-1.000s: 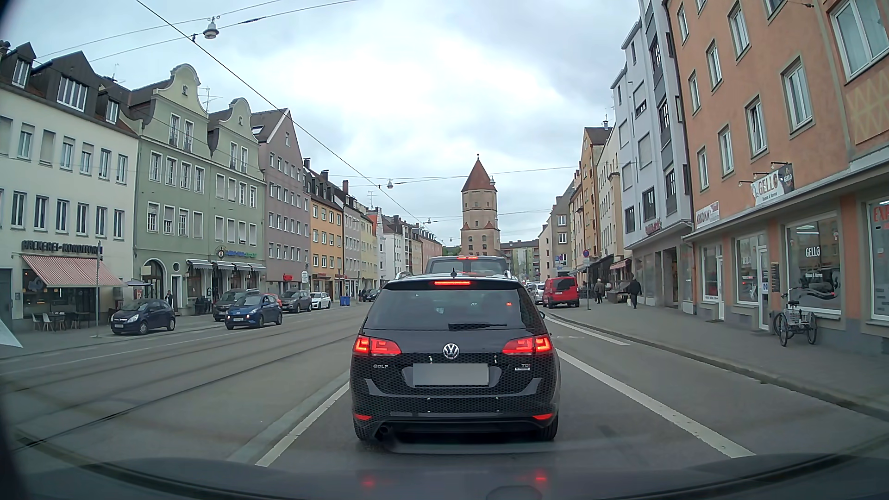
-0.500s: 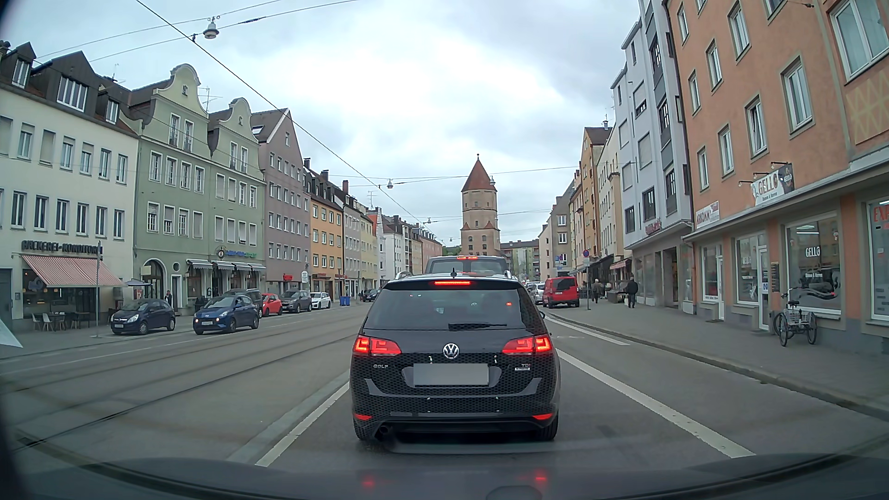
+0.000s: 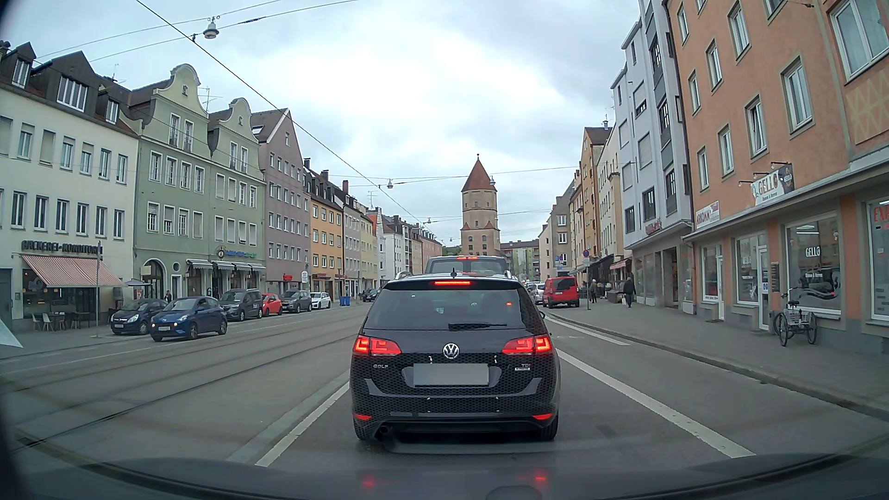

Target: Follow the waypoints while adhering to traffic rules and regulations

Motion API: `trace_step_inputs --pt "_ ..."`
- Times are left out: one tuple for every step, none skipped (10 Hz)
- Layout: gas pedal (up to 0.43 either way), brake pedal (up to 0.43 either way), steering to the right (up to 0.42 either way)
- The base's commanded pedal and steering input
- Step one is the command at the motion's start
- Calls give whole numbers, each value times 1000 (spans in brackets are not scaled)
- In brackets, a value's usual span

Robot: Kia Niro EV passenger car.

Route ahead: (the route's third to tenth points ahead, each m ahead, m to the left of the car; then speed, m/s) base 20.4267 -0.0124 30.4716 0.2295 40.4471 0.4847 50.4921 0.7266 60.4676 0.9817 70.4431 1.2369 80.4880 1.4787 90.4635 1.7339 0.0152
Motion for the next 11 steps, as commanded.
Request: trace_step_inputs --pt "0 171 -19" --pt "0 177 -19" --pt "0 177 -19" --pt "0 171 -19" --pt "0 177 -20" --pt "0 177 -19" --pt "0 183 -20" --pt "0 183 -19" --pt "0 189 -19" --pt "0 189 -19" --pt "0 189 -20"
